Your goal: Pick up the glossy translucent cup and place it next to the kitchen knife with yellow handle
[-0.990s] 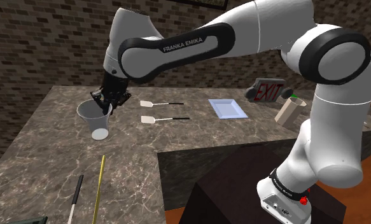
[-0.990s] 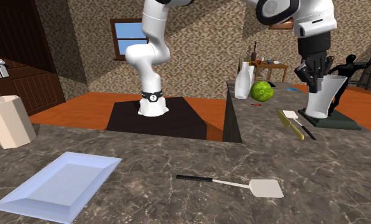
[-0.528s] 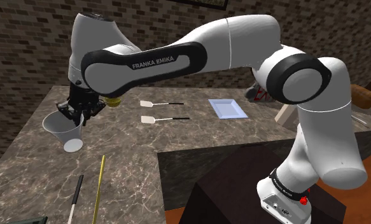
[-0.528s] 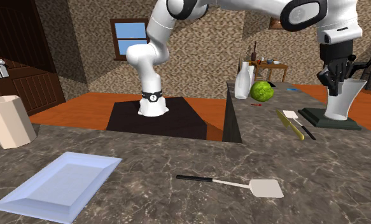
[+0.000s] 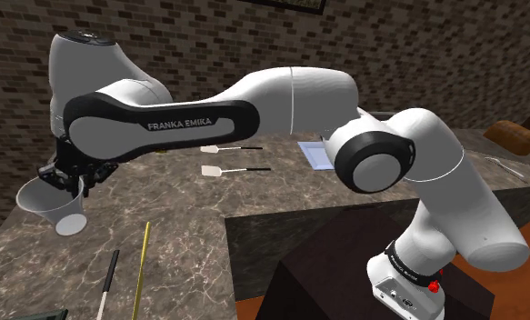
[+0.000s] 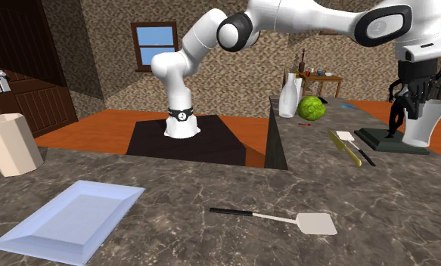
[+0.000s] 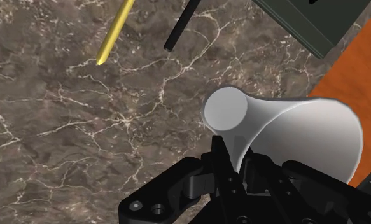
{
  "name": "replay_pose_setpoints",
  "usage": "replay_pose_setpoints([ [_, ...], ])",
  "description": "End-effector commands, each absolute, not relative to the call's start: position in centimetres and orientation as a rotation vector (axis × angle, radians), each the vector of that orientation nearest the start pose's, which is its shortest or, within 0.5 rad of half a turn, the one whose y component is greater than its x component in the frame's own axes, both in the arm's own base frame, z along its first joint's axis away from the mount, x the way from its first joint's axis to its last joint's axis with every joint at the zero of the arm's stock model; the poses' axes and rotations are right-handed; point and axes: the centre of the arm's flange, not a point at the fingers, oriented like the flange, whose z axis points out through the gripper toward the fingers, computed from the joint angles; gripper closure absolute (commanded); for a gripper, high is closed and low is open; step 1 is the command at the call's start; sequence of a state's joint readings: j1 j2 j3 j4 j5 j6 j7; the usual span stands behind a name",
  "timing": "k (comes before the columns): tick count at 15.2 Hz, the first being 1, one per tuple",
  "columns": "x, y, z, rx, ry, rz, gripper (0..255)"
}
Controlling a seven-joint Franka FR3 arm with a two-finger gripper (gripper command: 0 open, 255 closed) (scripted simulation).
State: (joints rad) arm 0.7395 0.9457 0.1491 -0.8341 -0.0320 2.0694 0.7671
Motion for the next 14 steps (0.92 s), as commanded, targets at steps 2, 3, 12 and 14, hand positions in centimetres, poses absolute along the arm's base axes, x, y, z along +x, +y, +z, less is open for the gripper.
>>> replay_pose_setpoints([
  [2, 55.5, 59.5, 36.3, -2.859, -0.076, -0.206, 255],
  [3, 55.5, 59.5, 35.8, -2.859, -0.076, -0.206, 255],
  [12, 55.5, 59.5, 31.1, -2.859, -0.076, -0.206, 255],
  [14, 55.5, 59.5, 30.0, -2.859, -0.076, -0.206, 255],
])
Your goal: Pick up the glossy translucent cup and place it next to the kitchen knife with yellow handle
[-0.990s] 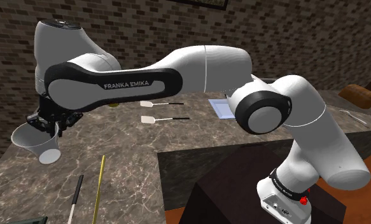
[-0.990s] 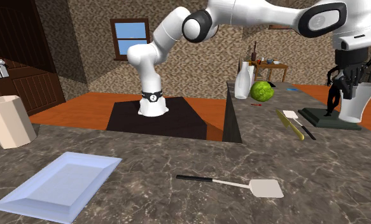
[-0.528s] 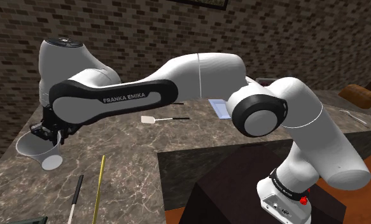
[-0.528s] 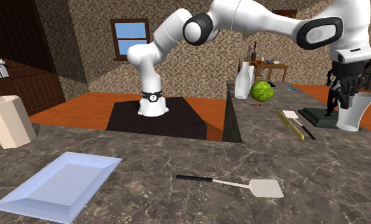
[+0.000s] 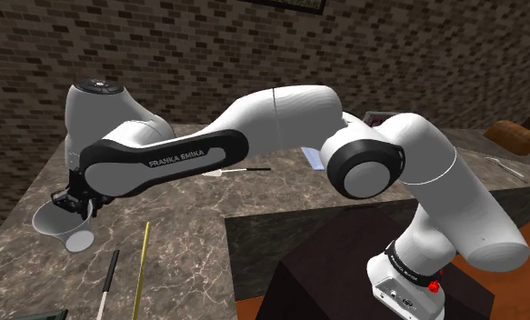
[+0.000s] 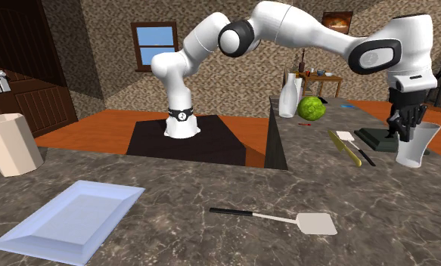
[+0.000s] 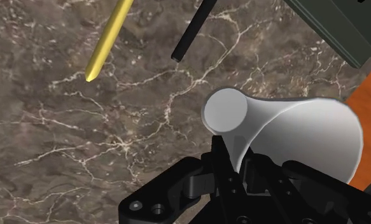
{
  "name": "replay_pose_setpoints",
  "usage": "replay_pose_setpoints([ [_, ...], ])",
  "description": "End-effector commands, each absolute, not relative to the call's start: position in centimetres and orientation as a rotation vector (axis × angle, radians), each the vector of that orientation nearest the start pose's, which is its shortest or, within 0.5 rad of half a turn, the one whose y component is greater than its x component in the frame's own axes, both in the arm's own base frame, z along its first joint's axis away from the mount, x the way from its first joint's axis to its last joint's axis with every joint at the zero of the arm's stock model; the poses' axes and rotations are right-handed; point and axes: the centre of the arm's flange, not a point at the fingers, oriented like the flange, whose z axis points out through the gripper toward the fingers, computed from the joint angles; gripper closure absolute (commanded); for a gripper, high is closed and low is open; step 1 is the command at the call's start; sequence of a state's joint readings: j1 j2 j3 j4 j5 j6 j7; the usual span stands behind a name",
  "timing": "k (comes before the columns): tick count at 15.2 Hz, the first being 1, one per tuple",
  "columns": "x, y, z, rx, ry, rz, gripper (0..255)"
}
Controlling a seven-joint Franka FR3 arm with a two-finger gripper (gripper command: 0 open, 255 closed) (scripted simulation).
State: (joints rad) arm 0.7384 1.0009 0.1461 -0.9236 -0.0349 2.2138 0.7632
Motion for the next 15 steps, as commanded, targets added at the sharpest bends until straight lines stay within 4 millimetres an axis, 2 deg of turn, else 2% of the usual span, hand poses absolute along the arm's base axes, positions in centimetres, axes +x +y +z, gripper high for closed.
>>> replay_pose_setpoints([
  [1, 55.5, 59.5, 29.5, -2.859, -0.076, -0.206, 255],
  [3, 55.5, 59.5, 28.5, -2.859, -0.076, -0.206, 255],
  [10, 55.5, 59.5, 28.5, -2.859, -0.076, -0.206, 255],
  [11, 55.5, 59.5, 28.5, -2.859, -0.076, -0.206, 0],
  [15, 55.5, 59.5, 28.5, -2.859, -0.076, -0.206, 0],
])
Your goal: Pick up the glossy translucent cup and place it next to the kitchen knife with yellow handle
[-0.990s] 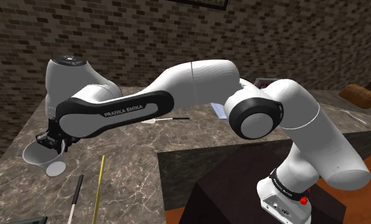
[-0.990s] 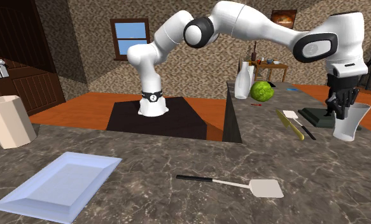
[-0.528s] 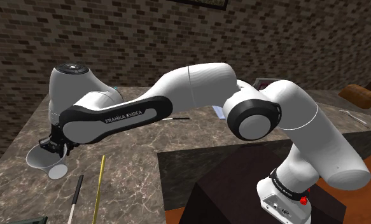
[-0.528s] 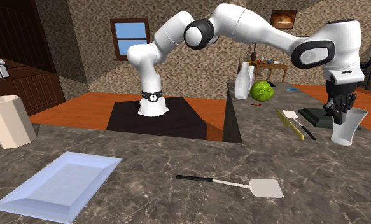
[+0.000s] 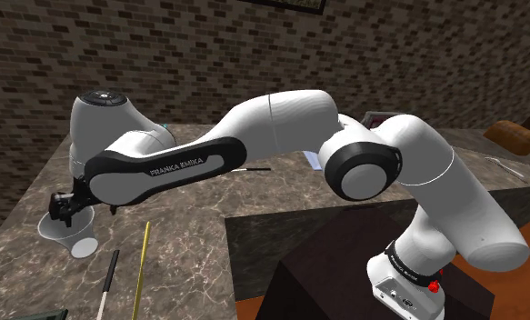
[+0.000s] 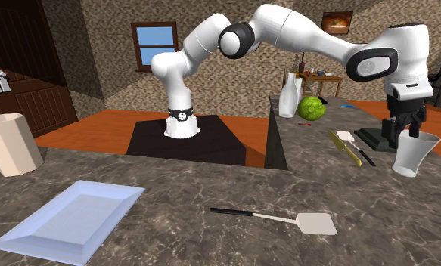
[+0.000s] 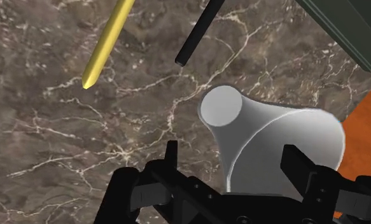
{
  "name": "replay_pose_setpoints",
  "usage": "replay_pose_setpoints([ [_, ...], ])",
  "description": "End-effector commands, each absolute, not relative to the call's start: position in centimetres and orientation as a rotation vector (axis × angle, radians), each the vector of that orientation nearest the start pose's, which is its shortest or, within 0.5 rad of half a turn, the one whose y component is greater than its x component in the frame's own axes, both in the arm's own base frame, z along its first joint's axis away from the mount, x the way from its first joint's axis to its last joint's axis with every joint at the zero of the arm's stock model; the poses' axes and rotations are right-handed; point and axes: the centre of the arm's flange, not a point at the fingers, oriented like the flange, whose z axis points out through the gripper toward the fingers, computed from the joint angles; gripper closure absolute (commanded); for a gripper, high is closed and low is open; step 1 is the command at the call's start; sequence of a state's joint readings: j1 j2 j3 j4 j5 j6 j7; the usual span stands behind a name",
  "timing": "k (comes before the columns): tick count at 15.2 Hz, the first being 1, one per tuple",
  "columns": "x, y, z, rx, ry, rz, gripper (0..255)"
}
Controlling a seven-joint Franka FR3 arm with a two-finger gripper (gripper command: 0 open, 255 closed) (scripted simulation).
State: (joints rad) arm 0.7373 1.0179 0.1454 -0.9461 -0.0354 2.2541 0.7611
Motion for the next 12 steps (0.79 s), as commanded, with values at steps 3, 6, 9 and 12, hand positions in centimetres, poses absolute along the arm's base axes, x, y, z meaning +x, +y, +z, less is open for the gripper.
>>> replay_pose_setpoints([
  [3, 55.1, 58.8, 31.0, -2.859, -0.076, -0.206, 0],
  [6, 54.8, 58.1, 33.2, -2.859, -0.076, -0.206, 0],
  [9, 54.8, 58.1, 33.2, -2.859, -0.076, -0.206, 0],
  [12, 54.8, 58.1, 33.2, -2.859, -0.076, -0.206, 0],
])
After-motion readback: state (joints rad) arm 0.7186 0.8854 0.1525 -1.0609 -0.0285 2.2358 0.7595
